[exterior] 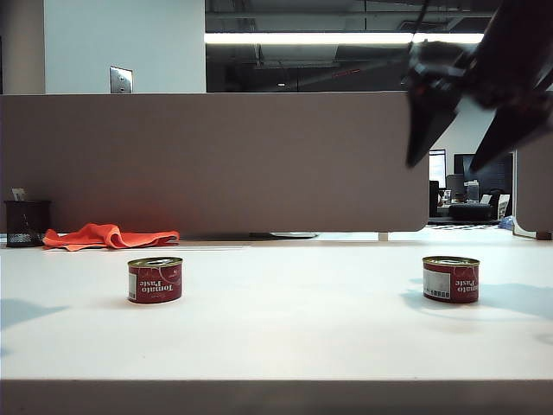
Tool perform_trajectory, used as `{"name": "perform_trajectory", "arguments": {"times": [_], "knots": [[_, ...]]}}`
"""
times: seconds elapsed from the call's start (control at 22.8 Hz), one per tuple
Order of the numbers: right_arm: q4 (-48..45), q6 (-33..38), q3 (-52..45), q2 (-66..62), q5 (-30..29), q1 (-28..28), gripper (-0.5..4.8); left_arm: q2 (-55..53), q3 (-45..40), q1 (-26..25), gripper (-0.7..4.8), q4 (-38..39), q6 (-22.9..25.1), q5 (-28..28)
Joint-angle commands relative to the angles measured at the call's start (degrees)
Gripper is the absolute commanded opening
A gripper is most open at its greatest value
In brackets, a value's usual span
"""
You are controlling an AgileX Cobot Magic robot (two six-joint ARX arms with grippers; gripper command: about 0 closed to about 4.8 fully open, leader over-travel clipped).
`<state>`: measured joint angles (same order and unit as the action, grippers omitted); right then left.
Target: Stack a can of tomatoes on the right onto the can of tomatoes on the left.
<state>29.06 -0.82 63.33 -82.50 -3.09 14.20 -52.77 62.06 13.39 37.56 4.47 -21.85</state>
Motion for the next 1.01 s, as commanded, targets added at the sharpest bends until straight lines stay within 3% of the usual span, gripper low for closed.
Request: {"name": "perform_trajectory", "arguments": {"times": [0.04,0.35,1.01], "knots": [[-0.07,1.81,0.94,-3.26,1.40,0.33,4.79,0.22,0.26,-0.02,-0.05,-0.33,0.02,-0.26],[1.11,5.60,1.18,-10.82,2.64,0.37,4.79,0.22,0.26,-0.02,-0.05,-0.33,0.02,-0.26],[3.28,5.60,1.16,-14.80,3.15,0.42,4.79,0.22,0.26,-0.04,-0.05,-0.31,0.04,-0.20]]}}
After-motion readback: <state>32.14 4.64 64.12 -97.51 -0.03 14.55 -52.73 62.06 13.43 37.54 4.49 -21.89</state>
